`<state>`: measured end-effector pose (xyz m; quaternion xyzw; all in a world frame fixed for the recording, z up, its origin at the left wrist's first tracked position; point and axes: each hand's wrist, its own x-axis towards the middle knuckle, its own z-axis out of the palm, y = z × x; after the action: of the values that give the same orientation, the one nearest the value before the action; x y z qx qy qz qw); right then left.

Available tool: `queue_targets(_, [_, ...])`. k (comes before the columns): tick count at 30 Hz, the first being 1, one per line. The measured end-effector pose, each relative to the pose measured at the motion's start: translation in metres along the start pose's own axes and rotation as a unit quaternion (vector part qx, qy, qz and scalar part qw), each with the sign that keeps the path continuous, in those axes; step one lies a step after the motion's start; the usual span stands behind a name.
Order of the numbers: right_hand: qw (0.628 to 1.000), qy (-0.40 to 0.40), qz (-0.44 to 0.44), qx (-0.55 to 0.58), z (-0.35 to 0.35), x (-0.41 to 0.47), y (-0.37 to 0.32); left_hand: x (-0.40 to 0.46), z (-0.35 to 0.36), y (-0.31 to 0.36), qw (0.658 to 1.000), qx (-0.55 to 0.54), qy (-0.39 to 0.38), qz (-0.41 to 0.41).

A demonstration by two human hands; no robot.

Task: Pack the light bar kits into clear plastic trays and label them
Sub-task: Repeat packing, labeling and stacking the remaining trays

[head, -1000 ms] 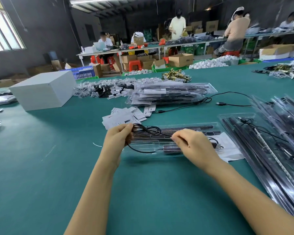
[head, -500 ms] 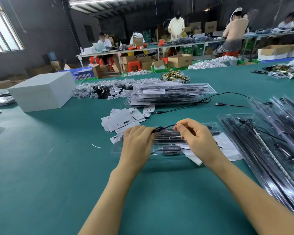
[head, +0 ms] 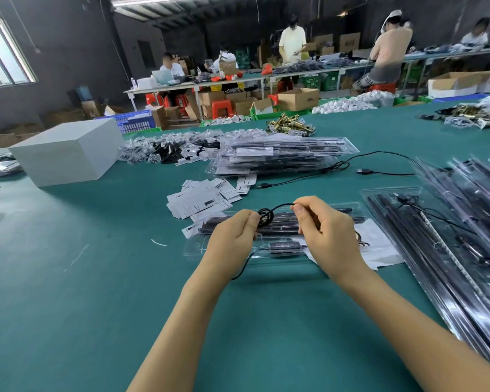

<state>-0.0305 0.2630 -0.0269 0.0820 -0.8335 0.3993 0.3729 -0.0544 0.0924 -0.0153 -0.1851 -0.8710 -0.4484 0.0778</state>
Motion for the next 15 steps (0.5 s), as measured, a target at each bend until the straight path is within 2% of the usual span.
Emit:
queue_targets(4, [1.000, 0.011, 0.005, -0.007, 0.001, 0.000, 0.000, -0.001, 0.003, 0.006, 1.000, 0.010, 0.000, -0.004])
queue_targets(8, [0.999, -0.001, -0.025, -0.042, 0.006, -0.004, -0.005, -0.001, 0.007, 0.011, 0.987, -0.141, 0.045, -0.065])
queue_targets(15, [0.982, -0.023, -0.088, -0.165, 0.020, -0.021, -0.021, -0.002, 0.024, 0.016, 0.927, -0.328, 0.103, -0.153])
